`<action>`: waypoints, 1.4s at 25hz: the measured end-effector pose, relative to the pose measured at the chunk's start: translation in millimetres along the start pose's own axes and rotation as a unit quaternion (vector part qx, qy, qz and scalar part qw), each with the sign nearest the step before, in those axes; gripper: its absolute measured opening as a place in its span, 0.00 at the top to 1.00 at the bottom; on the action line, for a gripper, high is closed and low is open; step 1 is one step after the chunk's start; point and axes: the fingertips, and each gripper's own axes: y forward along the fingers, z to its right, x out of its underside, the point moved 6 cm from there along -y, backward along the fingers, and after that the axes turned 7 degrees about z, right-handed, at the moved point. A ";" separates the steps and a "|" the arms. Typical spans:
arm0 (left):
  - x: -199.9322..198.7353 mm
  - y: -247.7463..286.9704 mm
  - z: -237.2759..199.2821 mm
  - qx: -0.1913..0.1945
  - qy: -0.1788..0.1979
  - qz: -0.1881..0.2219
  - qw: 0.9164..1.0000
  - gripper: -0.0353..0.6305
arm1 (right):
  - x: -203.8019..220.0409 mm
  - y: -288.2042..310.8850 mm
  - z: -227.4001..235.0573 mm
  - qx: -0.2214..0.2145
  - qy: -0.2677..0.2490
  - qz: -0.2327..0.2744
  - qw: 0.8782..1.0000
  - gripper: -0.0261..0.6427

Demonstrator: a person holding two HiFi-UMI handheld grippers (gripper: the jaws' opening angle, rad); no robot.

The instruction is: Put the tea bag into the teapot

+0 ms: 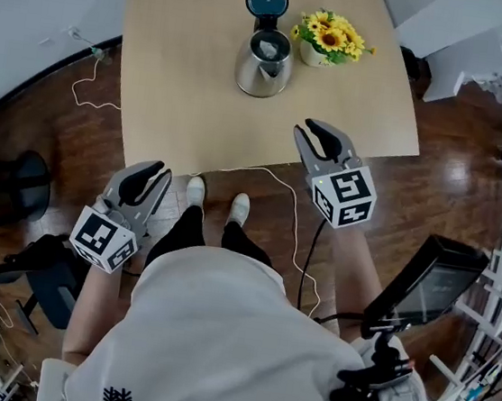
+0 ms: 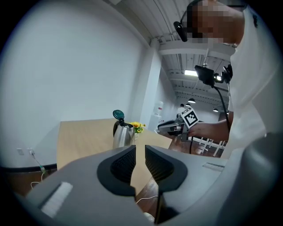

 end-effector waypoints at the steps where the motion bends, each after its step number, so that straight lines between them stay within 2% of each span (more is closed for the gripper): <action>1: 4.5 -3.2 8.4 0.004 0.004 -0.007 1.000 0.88 | 8.9 -13.5 -4.4 0.005 0.004 -0.002 1.000 0.83; 5: 18.8 -11.5 40.6 0.047 0.039 -0.025 0.998 0.88 | 31.9 -65.1 -19.6 0.042 0.025 0.003 0.999 0.83; 9: 21.9 -42.4 63.2 0.064 0.044 -0.014 0.997 0.88 | 44.7 -114.9 -55.9 0.074 0.041 0.014 0.996 0.83; 13: 31.7 -88.5 92.6 0.114 0.062 0.020 0.991 0.88 | 53.5 -180.8 -121.3 0.120 0.039 0.024 0.992 0.83; 18: 60.0 -181.4 113.8 0.140 0.072 0.032 0.987 0.88 | 61.9 -239.4 -230.7 0.148 0.048 0.042 0.987 0.82; 21: 79.0 -228.3 126.9 0.143 0.063 0.030 0.987 0.88 | 69.6 -274.4 -286.1 0.153 0.052 0.042 0.986 0.80; 24: 91.2 -264.3 141.8 0.144 0.058 0.029 0.987 0.88 | 74.6 -303.3 -320.5 0.155 0.050 0.040 0.986 0.78; 28: 100.0 -289.6 162.2 0.144 0.065 0.033 0.987 0.88 | 68.8 -334.0 -337.5 0.159 0.045 0.068 0.984 0.77; 35: 95.2 -309.5 216.7 0.129 0.060 0.051 0.989 0.88 | 54.6 -387.3 -353.1 0.137 0.032 0.109 0.984 0.76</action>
